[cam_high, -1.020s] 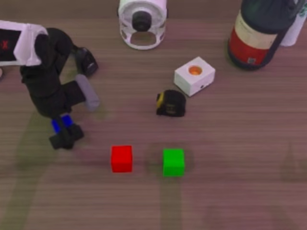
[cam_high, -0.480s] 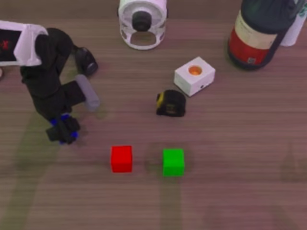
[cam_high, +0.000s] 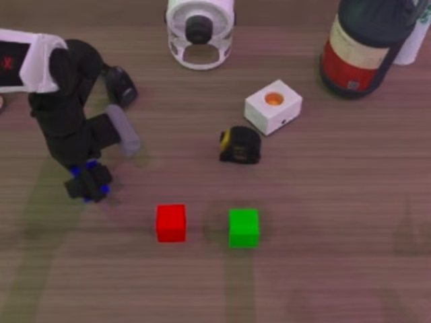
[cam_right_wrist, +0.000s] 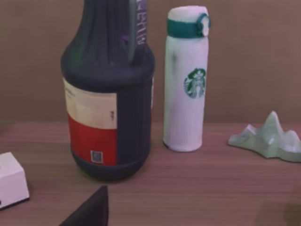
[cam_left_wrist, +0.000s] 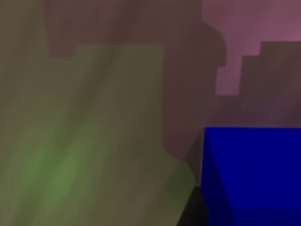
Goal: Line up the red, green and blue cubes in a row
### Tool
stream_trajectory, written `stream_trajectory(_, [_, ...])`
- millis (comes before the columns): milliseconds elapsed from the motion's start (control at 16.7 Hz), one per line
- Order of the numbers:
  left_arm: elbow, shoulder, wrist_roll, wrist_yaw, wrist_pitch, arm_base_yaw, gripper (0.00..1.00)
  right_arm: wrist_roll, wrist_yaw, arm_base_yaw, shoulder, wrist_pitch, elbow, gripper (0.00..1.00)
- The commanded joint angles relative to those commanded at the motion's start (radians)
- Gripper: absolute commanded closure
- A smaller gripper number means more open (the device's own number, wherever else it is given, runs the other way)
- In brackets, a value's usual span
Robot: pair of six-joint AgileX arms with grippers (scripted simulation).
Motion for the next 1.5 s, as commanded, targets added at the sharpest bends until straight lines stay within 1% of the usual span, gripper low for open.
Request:
stream_trajectory(180, [0.030,-0.013,0.001,0.001,-0.042,0.003,1.00,0.000,0.000,0.000,0.000,0.000,0.000,0.00])
stream_trajectory(420, [0.114,-0.066,-0.001,0.000,-0.190,0.014,1.00,0.000,0.000,0.000,0.000,0.000,0.000,0.00])
stream_trajectory(540, [0.144,-0.090,-0.002,-0.001,-0.238,0.018,1.00,0.000,0.000,0.000,0.000,0.000,0.000,0.00])
stream_trajectory(720, [0.150,-0.096,-0.003,-0.001,-0.246,0.019,1.00,0.000,0.000,0.000,0.000,0.000,0.000,0.00])
stream_trajectory(900, [0.163,-0.081,-0.004,-0.001,-0.252,-0.002,1.00,0.000,0.000,0.000,0.000,0.000,0.000,0.00])
stream_trajectory(1020, [0.220,-0.040,-0.018,-0.001,-0.283,-0.058,1.00,0.000,0.000,0.000,0.000,0.000,0.000,0.00])
stream_trajectory(1140, [0.319,0.020,-0.042,-0.001,-0.331,-0.149,1.00,0.000,0.000,0.000,0.000,0.000,0.000,0.00])
stream_trajectory(1500, [0.738,0.232,-0.146,-0.001,-0.507,-0.518,1.00,0.000,0.000,0.000,0.000,0.000,0.000,0.00])
